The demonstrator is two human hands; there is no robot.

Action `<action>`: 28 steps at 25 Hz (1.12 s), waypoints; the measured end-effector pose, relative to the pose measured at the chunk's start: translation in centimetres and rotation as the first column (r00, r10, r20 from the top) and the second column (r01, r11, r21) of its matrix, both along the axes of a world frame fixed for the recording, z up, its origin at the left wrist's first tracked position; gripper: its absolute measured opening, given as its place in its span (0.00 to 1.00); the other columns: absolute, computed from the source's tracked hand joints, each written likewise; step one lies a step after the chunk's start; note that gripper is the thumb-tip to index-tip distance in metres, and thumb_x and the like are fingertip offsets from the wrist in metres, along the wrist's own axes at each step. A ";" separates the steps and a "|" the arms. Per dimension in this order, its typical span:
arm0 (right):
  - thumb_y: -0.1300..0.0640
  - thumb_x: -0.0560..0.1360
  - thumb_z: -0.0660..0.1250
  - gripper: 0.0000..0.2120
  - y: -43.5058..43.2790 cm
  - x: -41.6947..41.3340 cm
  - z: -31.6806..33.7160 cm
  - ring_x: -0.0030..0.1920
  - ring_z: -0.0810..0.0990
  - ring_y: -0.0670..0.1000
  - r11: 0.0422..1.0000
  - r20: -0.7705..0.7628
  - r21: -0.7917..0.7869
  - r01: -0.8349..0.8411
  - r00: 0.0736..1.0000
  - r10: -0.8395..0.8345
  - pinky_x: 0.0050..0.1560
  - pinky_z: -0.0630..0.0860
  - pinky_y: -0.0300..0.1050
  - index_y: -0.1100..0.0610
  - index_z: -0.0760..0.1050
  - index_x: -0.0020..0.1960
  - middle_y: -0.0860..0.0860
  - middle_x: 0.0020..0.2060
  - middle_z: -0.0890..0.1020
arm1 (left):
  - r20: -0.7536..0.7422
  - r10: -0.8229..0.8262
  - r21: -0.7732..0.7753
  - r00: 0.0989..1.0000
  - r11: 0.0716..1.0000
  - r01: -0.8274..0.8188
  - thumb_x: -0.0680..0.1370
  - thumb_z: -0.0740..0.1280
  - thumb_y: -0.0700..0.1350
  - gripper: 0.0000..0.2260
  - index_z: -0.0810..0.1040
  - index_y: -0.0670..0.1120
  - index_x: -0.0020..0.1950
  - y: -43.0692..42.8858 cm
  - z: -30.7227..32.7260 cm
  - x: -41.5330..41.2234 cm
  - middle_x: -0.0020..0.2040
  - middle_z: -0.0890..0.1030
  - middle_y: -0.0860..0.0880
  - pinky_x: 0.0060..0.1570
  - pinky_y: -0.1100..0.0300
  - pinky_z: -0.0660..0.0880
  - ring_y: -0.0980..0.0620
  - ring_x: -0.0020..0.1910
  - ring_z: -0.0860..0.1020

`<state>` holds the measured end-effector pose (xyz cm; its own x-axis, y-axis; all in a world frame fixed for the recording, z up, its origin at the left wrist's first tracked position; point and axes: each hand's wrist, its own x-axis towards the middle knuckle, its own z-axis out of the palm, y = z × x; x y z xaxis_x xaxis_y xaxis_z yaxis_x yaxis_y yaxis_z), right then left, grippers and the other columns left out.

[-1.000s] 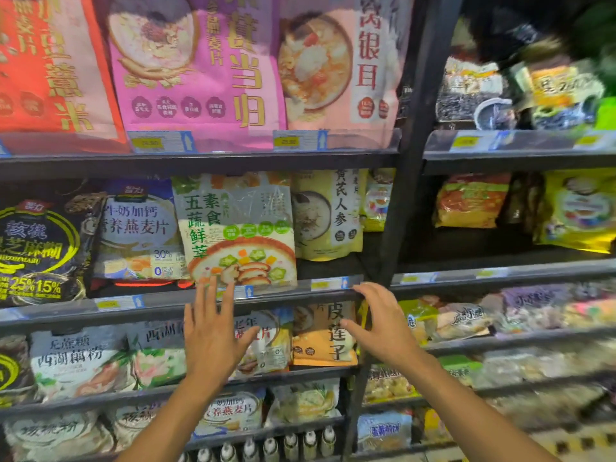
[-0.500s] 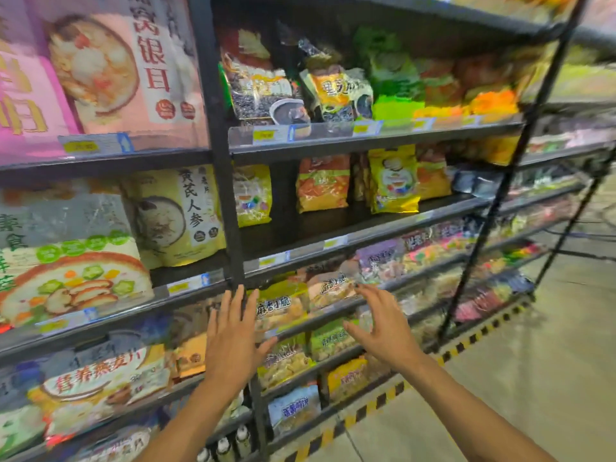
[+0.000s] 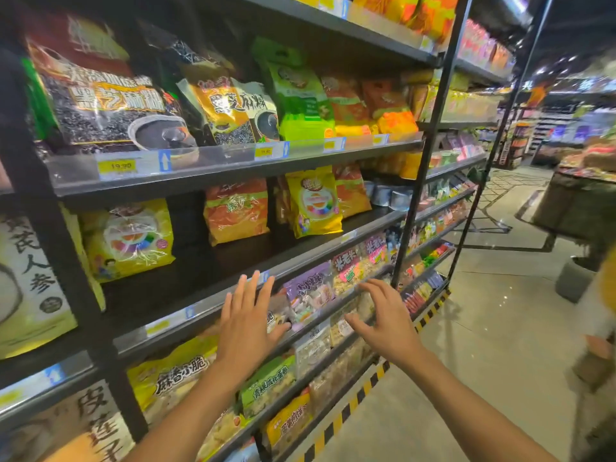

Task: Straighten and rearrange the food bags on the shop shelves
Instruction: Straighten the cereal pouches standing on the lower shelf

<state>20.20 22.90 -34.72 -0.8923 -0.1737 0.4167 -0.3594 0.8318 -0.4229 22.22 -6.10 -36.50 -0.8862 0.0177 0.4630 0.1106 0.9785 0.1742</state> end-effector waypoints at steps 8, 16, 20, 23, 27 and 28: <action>0.34 0.76 0.67 0.34 1.6 -12.7 1.8 0.75 0.66 0.50 0.993 -0.030 -0.022 0.118 0.992 -0.119 0.75 0.68 0.56 0.49 0.68 0.75 0.47 0.73 0.70 | -0.014 -0.116 0.032 0.993 0.993 0.116 0.78 0.65 0.68 0.42 0.51 0.54 0.85 1.2 2.9 -15.5 0.86 0.50 0.49 0.82 0.43 0.49 0.47 0.85 0.45; 0.38 0.76 0.71 0.33 2.1 -24.9 2.8 0.73 0.68 0.50 0.994 -0.015 -0.059 0.087 0.996 -0.088 0.73 0.69 0.54 0.52 0.69 0.74 0.48 0.71 0.71 | 0.180 -0.099 0.252 0.979 0.966 0.052 0.76 0.67 0.69 0.45 0.50 0.50 0.85 2.4 2.9 -26.8 0.83 0.60 0.48 0.75 0.43 0.65 0.44 0.80 0.61; 0.40 0.75 0.72 0.35 2.7 -32.4 3.1 0.73 0.69 0.51 0.993 0.005 -0.114 0.020 1.000 -0.019 0.73 0.70 0.55 0.53 0.66 0.76 0.50 0.72 0.71 | 0.384 -0.126 0.496 0.915 0.864 -0.088 0.74 0.68 0.71 0.51 0.46 0.52 0.85 2.7 2.3 -33.4 0.74 0.76 0.42 0.65 0.44 0.77 0.41 0.70 0.76; 0.40 0.75 0.73 0.37 3.0 -38.7 3.6 0.73 0.69 0.52 0.986 0.039 -0.159 -0.044 0.998 0.051 0.74 0.69 0.53 0.54 0.65 0.77 0.51 0.73 0.70 | 0.480 -0.109 0.592 0.870 0.772 -0.230 0.75 0.69 0.69 0.49 0.43 0.55 0.85 3.3 1.8 -37.9 0.76 0.72 0.36 0.66 0.42 0.74 0.37 0.71 0.75; 0.40 0.75 0.73 0.39 2.9 -45.7 4.4 0.72 0.69 0.51 0.970 0.097 -0.217 -0.108 0.987 0.131 0.72 0.69 0.51 0.56 0.64 0.77 0.51 0.71 0.70 | 0.459 -0.091 0.754 0.884 0.566 -0.333 0.73 0.76 0.62 0.51 0.50 0.51 0.85 4.5 1.4 -42.2 0.85 0.56 0.46 0.78 0.43 0.63 0.43 0.82 0.60; 0.41 0.75 0.74 0.37 2.7 -47.0 4.6 0.69 0.70 0.50 0.966 0.115 -0.233 -0.113 0.983 0.142 0.70 0.71 0.51 0.58 0.66 0.75 0.51 0.67 0.71 | 0.453 -0.082 0.762 0.888 0.553 -0.338 0.73 0.77 0.60 0.50 0.52 0.49 0.85 4.9 1.4 -43.0 0.85 0.57 0.45 0.78 0.44 0.63 0.43 0.82 0.60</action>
